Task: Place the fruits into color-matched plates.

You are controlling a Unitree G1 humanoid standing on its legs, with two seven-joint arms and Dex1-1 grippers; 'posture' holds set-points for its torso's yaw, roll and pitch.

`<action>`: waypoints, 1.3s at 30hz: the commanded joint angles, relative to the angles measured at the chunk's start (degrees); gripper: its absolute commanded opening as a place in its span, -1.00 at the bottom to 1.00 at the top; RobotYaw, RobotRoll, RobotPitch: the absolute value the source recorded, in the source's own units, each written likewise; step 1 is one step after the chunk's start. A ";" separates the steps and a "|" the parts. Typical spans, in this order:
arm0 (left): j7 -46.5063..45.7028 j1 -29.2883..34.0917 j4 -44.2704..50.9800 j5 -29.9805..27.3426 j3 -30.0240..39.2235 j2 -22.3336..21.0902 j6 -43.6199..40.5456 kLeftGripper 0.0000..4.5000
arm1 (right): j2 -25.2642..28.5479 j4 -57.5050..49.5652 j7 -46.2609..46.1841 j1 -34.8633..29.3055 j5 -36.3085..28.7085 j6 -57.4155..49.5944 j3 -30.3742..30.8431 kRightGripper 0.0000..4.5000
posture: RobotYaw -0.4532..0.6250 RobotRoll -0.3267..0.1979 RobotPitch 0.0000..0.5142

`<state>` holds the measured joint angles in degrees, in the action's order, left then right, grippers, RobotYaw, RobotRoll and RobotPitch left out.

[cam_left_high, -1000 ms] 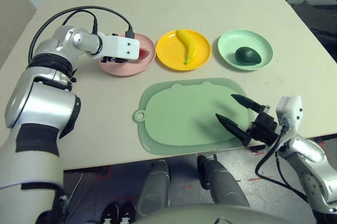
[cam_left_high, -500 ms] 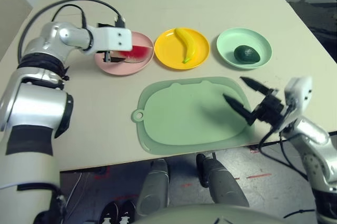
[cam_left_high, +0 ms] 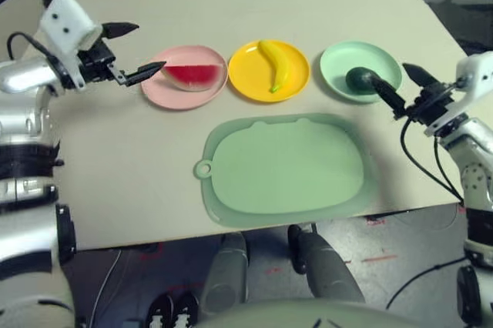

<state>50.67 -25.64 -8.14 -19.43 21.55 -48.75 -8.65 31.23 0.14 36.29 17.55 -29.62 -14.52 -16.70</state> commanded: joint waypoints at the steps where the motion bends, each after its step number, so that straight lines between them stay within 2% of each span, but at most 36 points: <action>1: -7.10 13.07 13.56 -5.24 8.16 4.68 -8.74 0.99 | 0.34 2.20 0.53 -2.66 -1.81 3.64 -6.29 1.00 | -0.12 0.25 -0.19; 3: -10.63 21.07 20.25 -7.84 11.94 9.01 -11.07 0.99 | 0.76 3.96 0.23 -3.57 -2.76 5.32 -9.99 1.00 | -0.09 0.25 -0.18; 5: -12.74 26.02 23.61 -9.08 13.38 12.45 -11.12 0.99 | 0.66 4.42 -0.59 -4.18 -3.75 5.45 -12.46 1.00 | -0.09 0.25 -0.18; 8: -14.50 30.05 23.96 -10.03 13.06 18.15 -7.75 0.99 | -0.21 1.22 1.66 -6.37 -4.67 5.11 -11.80 1.00 | -0.07 0.25 -0.18; 10: -14.69 32.61 20.92 -7.97 11.51 21.37 -3.80 0.99 | -0.60 -0.12 0.70 -6.74 -7.16 3.00 -13.21 1.00 | -0.08 0.25 -0.18; 13: -15.43 34.48 18.91 -7.46 10.70 24.44 -0.50 0.99 | 0.94 -2.44 0.16 -8.18 -11.48 -2.40 -15.22 1.00 | -0.11 0.25 -0.17; 16: -15.22 34.28 17.17 -7.36 10.14 24.64 1.41 0.99 | 1.11 -4.09 0.29 -9.90 -13.52 -4.67 -15.65 1.00 | -0.14 0.25 -0.17; 19: -14.90 32.65 14.02 -7.22 9.95 23.79 2.99 0.99 | 0.62 -4.85 0.35 -11.07 -10.26 -2.47 -13.53 1.00 | -0.15 0.25 -0.18; 23: -14.60 31.65 11.99 -6.94 9.19 23.00 4.61 0.99 | -1.10 -5.49 -0.78 -12.27 -9.46 -0.98 -13.70 1.00 | -0.15 0.25 -0.19; 26: -14.44 31.65 11.94 -7.05 8.48 22.73 5.19 0.99 | -2.23 -5.94 -1.87 -13.04 -12.23 -2.29 -15.76 1.00 | -0.15 0.25 -0.21; 31: -14.14 30.91 10.85 -8.09 9.39 21.24 5.28 0.99 | 3.55 -1.87 -3.15 -10.50 -17.74 -6.33 -23.07 1.00 | -0.19 0.25 -0.22; 34: -13.53 29.30 8.97 -7.89 9.06 19.59 5.62 0.99 | 7.48 2.01 6.59 -14.26 -12.76 -3.30 -19.01 1.00 | -0.20 0.25 -0.23; 36: -13.36 28.39 8.00 -8.00 8.97 18.92 5.85 0.99 | 7.17 3.17 9.20 -14.55 -12.31 -1.75 -17.89 1.00 | -0.19 0.25 -0.24; 37: -13.16 27.97 7.51 -8.10 9.06 18.63 6.06 0.99 | 6.42 2.82 9.23 -14.01 -13.95 -2.65 -18.18 1.00 | -0.18 0.25 -0.25; 39: -13.08 27.52 6.99 -8.31 9.53 18.31 6.38 0.99 | 5.58 0.46 7.12 -13.00 -22.21 -10.27 -20.55 1.00 | -0.17 0.25 -0.27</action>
<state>37.28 1.39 -0.09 -27.36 30.43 -29.81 -3.06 36.65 2.43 44.25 4.09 -46.80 -20.62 -35.11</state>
